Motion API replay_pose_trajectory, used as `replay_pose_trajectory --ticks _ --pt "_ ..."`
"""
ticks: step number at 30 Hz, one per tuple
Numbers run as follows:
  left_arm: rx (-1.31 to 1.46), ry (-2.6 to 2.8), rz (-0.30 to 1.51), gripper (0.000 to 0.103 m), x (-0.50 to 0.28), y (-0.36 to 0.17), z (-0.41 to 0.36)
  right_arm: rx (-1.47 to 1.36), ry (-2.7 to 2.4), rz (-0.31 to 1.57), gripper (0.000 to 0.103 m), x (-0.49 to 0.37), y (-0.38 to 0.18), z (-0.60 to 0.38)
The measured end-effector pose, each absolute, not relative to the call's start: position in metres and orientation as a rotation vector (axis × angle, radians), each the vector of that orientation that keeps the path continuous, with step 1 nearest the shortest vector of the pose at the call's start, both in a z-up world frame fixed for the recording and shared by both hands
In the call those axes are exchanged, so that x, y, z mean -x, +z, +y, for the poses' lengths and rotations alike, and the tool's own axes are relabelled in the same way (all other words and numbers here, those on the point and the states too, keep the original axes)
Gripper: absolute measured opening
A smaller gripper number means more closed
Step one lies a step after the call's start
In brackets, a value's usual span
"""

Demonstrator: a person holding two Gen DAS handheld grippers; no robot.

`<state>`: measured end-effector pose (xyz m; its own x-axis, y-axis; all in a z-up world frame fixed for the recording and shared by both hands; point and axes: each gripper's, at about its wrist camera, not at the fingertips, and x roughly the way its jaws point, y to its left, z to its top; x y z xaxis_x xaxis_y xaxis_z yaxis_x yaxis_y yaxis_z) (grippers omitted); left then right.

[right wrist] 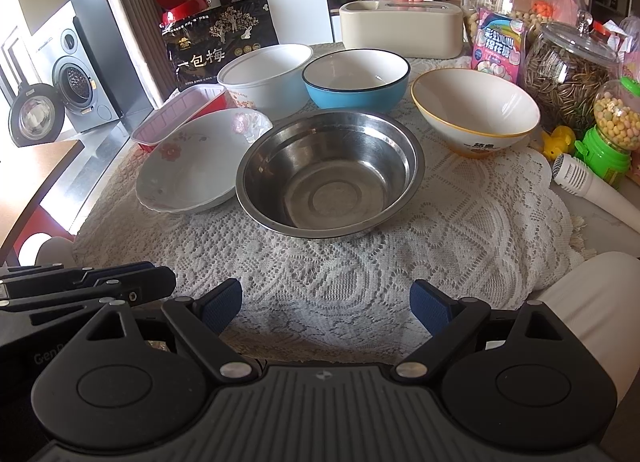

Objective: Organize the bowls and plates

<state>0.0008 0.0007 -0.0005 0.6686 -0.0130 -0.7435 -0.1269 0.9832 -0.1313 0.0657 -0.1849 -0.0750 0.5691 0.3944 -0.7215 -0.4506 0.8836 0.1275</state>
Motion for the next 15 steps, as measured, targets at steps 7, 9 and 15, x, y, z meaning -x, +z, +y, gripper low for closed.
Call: replay_pose_trajectory --ticks 7,9,15 --pt "0.179 0.067 0.839 0.014 -0.0019 -0.0017 0.001 0.072 0.5 0.828 0.092 -0.0655 -0.0746 -0.1836" --pt "0.179 0.067 0.839 0.014 -0.0019 -0.0017 0.0009 0.072 0.501 0.828 0.092 -0.0654 -0.0746 -0.1837" --pt "0.183 0.067 0.84 0.014 -0.002 -0.0039 0.0032 0.067 0.504 0.823 0.092 -0.068 -0.0745 -0.1831"
